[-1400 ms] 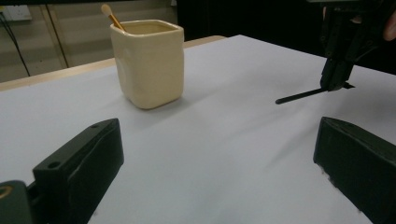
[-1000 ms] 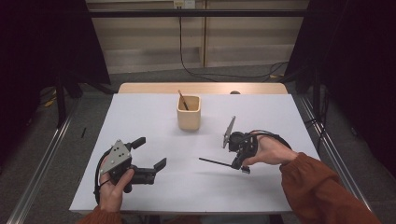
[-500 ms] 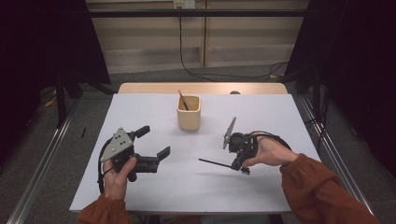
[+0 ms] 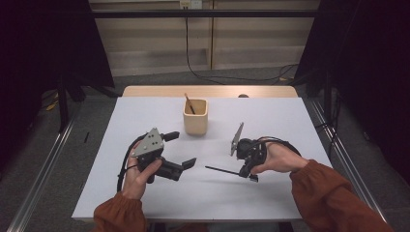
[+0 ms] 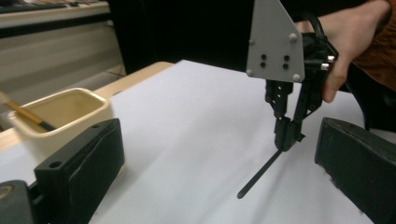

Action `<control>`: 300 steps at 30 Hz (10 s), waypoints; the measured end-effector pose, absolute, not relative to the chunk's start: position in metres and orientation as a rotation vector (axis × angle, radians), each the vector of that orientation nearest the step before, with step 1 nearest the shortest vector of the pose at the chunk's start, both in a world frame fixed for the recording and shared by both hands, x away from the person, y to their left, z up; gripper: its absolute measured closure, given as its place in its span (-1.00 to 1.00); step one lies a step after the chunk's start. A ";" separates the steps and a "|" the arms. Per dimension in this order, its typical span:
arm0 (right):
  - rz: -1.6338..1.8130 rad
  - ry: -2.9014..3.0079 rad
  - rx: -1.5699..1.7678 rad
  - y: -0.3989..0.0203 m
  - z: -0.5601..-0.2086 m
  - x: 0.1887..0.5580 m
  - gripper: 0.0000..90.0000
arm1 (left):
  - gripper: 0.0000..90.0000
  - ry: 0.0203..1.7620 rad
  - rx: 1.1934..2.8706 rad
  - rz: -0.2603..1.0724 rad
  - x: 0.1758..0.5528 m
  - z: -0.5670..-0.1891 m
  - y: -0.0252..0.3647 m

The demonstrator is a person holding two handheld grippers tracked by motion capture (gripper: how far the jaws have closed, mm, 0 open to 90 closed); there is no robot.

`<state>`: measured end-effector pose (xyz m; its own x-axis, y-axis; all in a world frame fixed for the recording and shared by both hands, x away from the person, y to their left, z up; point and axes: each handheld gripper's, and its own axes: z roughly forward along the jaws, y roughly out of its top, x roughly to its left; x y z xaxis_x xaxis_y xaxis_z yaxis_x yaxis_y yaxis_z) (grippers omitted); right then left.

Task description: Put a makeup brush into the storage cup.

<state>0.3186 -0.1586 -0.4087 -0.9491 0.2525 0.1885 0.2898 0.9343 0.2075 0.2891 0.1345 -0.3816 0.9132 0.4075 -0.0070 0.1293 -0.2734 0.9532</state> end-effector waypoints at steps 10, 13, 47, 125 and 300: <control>-0.345 -2.940 -0.402 -0.159 -0.405 0.317 0.92 | -0.97 0.339 1.951 0.235 0.297 -0.374 0.109; -0.341 -2.937 -0.401 -0.158 -0.404 0.317 0.92 | -0.97 0.313 1.973 0.215 0.300 -0.369 0.103; -0.266 -2.933 -0.312 -0.146 -0.407 0.316 0.92 | -0.86 0.078 2.494 0.062 0.312 -0.396 0.064; -0.402 -2.906 -0.238 -0.139 -0.405 0.313 0.62 | 0.91 -0.032 2.713 -0.243 0.318 -0.419 0.040; -1.952 -2.403 -0.679 -0.210 -0.382 0.295 0.31 | 0.89 0.310 1.860 0.024 0.292 -0.425 0.093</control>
